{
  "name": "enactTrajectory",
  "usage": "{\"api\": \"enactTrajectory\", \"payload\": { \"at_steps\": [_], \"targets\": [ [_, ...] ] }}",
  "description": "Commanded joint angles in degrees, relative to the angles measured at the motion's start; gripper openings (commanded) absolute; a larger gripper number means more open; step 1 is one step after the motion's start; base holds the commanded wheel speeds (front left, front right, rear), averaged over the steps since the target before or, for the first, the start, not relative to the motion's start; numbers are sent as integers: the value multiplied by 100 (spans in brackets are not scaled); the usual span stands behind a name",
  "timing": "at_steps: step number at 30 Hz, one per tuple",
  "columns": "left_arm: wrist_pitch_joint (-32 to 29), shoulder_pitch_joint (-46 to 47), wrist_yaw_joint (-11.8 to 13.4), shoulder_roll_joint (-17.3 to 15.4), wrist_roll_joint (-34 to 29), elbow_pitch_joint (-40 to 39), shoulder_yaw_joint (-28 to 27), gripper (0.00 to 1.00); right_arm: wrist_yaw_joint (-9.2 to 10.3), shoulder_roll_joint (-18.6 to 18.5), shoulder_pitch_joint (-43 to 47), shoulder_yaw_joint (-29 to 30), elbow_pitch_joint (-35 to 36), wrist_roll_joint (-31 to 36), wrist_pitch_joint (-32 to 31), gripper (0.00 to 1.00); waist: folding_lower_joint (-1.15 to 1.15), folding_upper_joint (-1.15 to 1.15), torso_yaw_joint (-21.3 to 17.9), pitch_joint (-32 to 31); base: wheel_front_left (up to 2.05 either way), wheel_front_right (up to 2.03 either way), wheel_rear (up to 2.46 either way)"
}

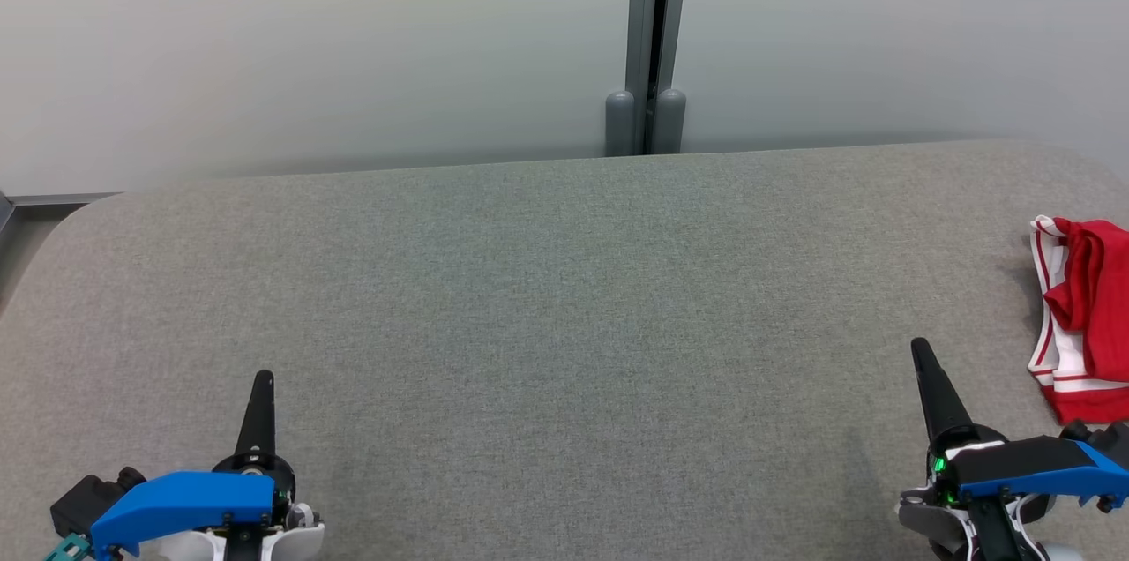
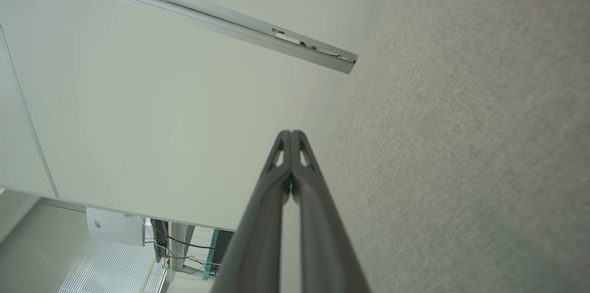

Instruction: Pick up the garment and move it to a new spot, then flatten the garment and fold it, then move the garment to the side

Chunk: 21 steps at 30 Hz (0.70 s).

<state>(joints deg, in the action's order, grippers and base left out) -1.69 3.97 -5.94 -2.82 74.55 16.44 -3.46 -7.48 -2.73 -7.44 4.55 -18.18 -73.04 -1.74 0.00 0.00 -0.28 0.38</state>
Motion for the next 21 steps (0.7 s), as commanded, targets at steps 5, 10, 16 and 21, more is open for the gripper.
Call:
{"api": "enactTrajectory", "payload": {
  "at_steps": [5,10,16,21],
  "targets": [
    [-89,145,-47,-8,309,-92,-85,0,-2,-21,62,48,121,-341,-88,0,0,0,3,-2,0,0,0],
    [-150,157,-71,-8,534,-116,-114,0,-2,-22,71,73,173,-586,-150,0,0,0,7,-5,0,0,0],
    [-226,179,-89,-8,798,-143,-160,0,-2,-23,91,100,227,-867,-222,0,0,0,11,-8,0,0,0],
    [-283,202,-110,-9,1007,-168,-200,0,-2,-23,102,122,270,-1096,-276,0,0,0,14,-10,0,0,0]
  ]
}}
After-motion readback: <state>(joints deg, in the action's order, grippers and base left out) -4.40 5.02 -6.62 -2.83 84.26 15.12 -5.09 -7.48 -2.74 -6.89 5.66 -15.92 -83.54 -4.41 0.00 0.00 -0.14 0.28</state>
